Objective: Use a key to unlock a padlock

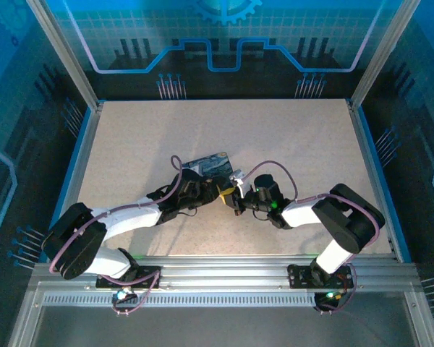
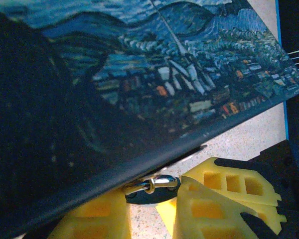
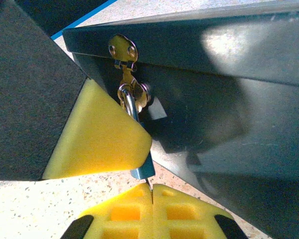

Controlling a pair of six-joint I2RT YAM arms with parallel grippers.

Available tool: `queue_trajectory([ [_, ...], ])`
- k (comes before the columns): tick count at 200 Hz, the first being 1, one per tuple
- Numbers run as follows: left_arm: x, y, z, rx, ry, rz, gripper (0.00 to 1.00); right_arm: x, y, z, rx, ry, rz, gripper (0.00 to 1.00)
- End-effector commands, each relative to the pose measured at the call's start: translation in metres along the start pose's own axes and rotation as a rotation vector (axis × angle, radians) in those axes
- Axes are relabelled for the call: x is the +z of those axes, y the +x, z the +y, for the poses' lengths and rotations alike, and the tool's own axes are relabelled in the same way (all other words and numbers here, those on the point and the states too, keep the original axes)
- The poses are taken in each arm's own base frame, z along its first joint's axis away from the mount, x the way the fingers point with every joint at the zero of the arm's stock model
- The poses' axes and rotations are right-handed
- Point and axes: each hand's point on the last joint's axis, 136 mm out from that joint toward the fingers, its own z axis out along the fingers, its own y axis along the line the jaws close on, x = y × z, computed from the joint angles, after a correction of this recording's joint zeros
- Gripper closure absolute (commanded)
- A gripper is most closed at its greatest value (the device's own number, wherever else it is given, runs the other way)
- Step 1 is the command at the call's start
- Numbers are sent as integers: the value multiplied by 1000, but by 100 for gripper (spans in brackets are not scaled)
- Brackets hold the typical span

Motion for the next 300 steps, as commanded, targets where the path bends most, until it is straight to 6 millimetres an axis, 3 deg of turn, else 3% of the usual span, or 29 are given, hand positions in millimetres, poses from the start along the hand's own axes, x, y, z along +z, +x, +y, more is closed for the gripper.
queue_trajectory([
  [1,-2,6,-20,25,75,47,79,3,-35,-10,-24,31,-103,100],
  [101,15,7,-6,-15,58,68,79,10,0,-18,92,57,-34,100],
  [199,14,6,8,-35,35,57,60,19,38,-17,203,98,52,100],
  [259,-1,2,16,-44,14,24,43,23,38,-14,219,99,73,100],
  [300,-11,1,22,-104,32,0,42,23,36,-5,277,86,87,100],
])
